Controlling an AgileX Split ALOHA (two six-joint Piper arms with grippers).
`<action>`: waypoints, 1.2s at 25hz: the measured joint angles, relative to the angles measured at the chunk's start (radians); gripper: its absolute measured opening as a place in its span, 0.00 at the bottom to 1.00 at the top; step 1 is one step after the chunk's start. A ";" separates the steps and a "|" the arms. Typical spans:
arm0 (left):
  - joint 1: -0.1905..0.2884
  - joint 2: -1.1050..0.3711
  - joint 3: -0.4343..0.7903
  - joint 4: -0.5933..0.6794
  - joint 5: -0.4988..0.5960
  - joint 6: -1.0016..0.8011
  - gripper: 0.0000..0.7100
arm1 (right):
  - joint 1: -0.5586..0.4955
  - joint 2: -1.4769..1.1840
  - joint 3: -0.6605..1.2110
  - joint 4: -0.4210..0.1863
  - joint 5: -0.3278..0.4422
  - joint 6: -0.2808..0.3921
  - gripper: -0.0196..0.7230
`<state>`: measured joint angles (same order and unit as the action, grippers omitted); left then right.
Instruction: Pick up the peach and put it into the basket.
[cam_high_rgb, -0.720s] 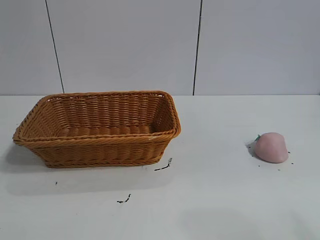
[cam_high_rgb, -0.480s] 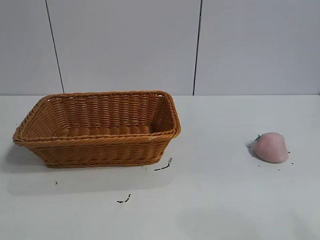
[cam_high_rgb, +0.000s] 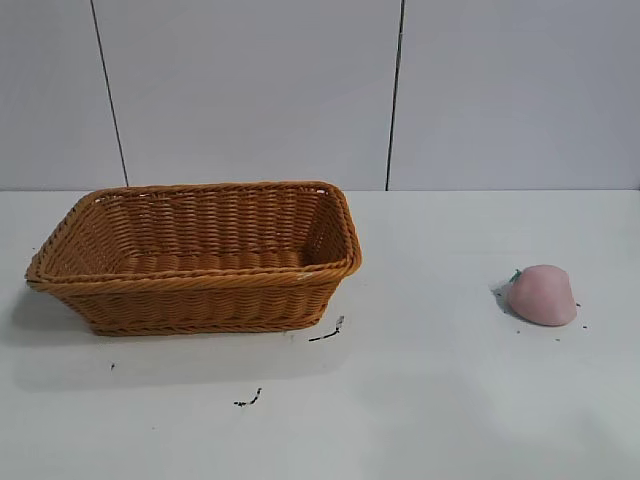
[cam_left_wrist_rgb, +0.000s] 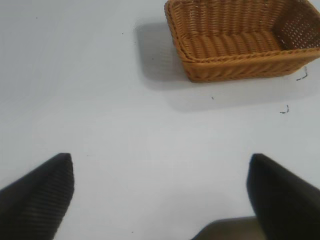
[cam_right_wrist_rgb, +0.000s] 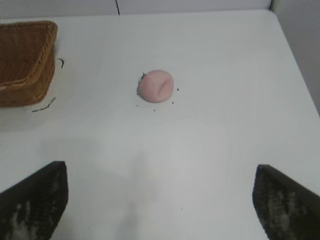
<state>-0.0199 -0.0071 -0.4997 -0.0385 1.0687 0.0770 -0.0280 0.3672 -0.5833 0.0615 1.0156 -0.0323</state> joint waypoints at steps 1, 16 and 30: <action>0.000 0.000 0.000 0.000 0.000 0.000 0.97 | 0.000 0.061 -0.026 0.000 -0.006 -0.001 0.95; 0.000 0.000 0.000 0.000 0.000 0.000 0.97 | 0.006 1.079 -0.491 -0.040 -0.109 -0.002 0.95; 0.000 0.000 0.000 0.000 0.000 0.000 0.97 | 0.088 1.497 -0.699 -0.078 -0.242 0.032 0.95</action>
<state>-0.0199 -0.0071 -0.4997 -0.0385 1.0687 0.0770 0.0599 1.8640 -1.2821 -0.0165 0.7737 0.0000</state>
